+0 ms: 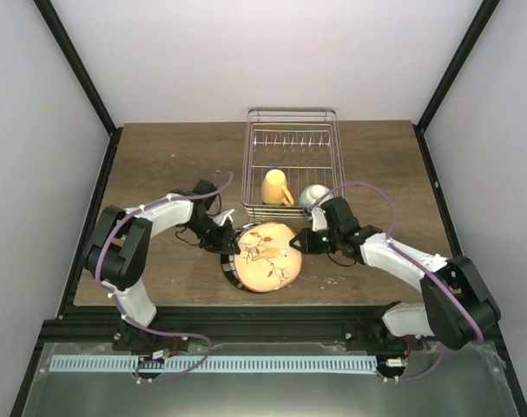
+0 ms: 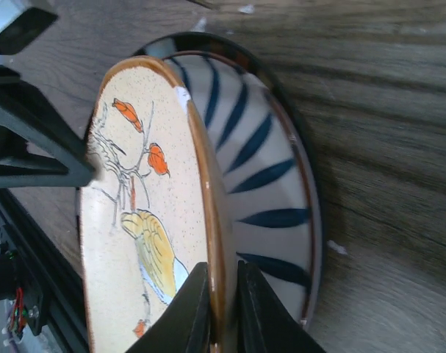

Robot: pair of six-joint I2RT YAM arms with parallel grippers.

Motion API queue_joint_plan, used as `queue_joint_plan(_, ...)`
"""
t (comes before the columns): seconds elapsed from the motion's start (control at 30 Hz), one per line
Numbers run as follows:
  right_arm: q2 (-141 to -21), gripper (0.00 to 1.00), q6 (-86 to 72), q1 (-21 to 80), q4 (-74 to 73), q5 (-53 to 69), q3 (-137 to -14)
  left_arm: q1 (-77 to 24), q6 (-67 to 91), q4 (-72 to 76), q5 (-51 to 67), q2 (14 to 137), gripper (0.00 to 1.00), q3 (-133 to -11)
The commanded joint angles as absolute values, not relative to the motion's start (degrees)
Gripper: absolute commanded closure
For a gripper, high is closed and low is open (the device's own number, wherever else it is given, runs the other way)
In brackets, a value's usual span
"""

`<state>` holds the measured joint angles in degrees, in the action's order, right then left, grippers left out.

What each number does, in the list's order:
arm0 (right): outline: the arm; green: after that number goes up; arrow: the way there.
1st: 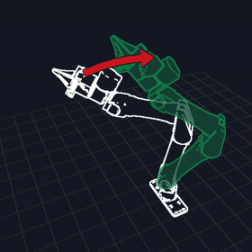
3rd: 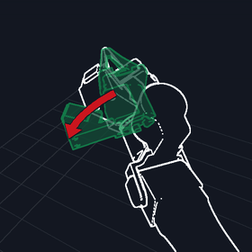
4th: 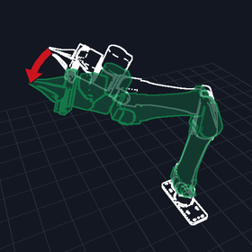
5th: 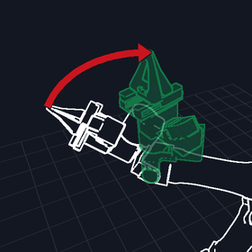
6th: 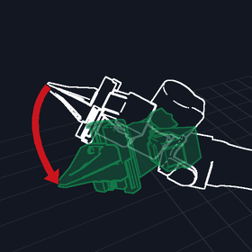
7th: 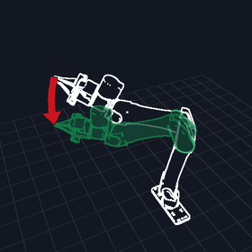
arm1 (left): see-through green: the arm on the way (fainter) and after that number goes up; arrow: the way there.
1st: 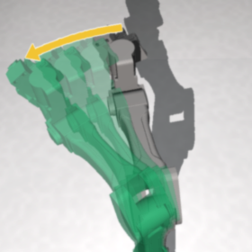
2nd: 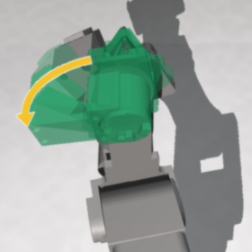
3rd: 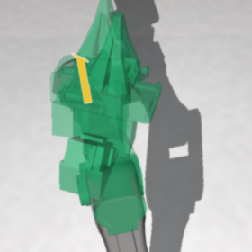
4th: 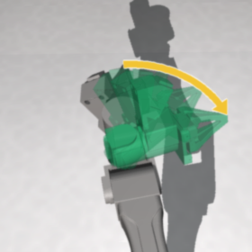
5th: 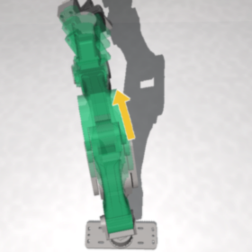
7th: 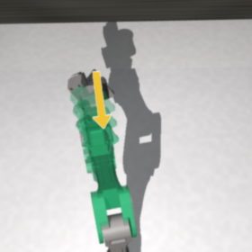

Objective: Load the mixed dishes into the dish rack

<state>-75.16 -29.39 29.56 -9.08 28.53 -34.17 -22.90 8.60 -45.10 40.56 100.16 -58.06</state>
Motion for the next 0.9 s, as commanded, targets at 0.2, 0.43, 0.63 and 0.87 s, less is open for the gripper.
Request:
queue_joint_plan(0.2, -68.30, 0.99, -23.78, 32.44, -20.90, 25.51, -41.34, -24.45, 7.83, -44.19, 37.94, 91.49, 0.35, -56.65)
queue_joint_plan(0.43, -66.77, 0.99, -23.57, 32.44, -26.21, 22.83, -43.06, -23.19, 7.02, -47.88, 33.88, 86.20, 0.31, -56.78)
queue_joint_plan(0.63, -64.08, 0.99, -21.81, 32.49, -33.99, 22.37, -47.48, -20.13, 8.86, -46.57, 28.40, 79.10, 0.31, -56.18)
queue_joint_plan(0.87, -60.26, 0.99, -22.03, 32.43, -40.81, 18.63, -55.43, -17.94, 13.79, -39.43, 18.40, 73.00, 0.30, -55.96)
